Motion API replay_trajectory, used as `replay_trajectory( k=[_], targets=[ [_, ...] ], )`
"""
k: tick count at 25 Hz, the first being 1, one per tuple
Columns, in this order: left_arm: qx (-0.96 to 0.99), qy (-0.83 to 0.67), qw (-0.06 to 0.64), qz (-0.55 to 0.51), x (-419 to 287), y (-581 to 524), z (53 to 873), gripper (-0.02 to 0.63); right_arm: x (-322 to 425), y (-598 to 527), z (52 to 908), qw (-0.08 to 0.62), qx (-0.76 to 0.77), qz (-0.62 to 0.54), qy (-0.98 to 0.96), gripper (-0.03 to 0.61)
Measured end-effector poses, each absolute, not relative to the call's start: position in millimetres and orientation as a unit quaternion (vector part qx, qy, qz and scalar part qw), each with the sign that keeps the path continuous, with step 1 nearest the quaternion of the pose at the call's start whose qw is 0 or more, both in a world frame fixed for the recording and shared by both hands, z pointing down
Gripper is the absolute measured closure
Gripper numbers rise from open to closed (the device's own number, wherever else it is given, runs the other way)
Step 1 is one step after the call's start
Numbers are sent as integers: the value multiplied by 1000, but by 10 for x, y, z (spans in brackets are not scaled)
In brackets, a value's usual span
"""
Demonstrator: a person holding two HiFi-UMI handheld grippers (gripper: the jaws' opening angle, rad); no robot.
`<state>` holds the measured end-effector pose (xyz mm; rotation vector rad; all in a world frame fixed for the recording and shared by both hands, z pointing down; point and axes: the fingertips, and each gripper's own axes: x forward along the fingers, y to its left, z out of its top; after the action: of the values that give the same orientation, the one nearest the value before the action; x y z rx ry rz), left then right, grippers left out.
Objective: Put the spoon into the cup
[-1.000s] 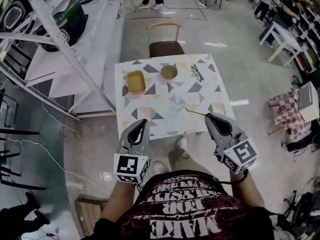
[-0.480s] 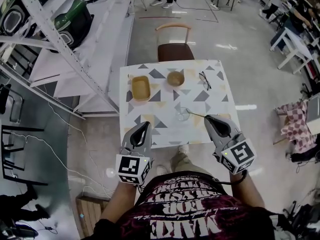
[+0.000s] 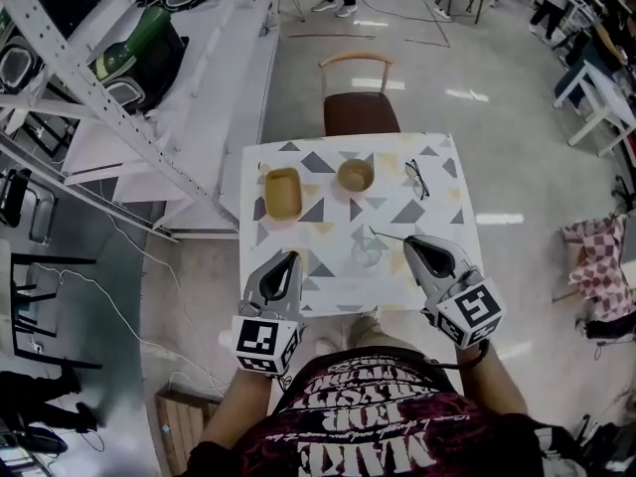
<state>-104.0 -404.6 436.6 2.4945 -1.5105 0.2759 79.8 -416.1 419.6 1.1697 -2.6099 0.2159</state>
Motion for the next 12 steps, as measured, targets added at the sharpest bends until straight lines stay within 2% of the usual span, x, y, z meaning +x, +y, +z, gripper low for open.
replay_trajectory(
  k=[12],
  targets=[
    [828, -527, 144, 126, -1003, -4429, 4762, 612, 707, -4538, 4952, 188, 352, 131, -907, 543]
  ],
)
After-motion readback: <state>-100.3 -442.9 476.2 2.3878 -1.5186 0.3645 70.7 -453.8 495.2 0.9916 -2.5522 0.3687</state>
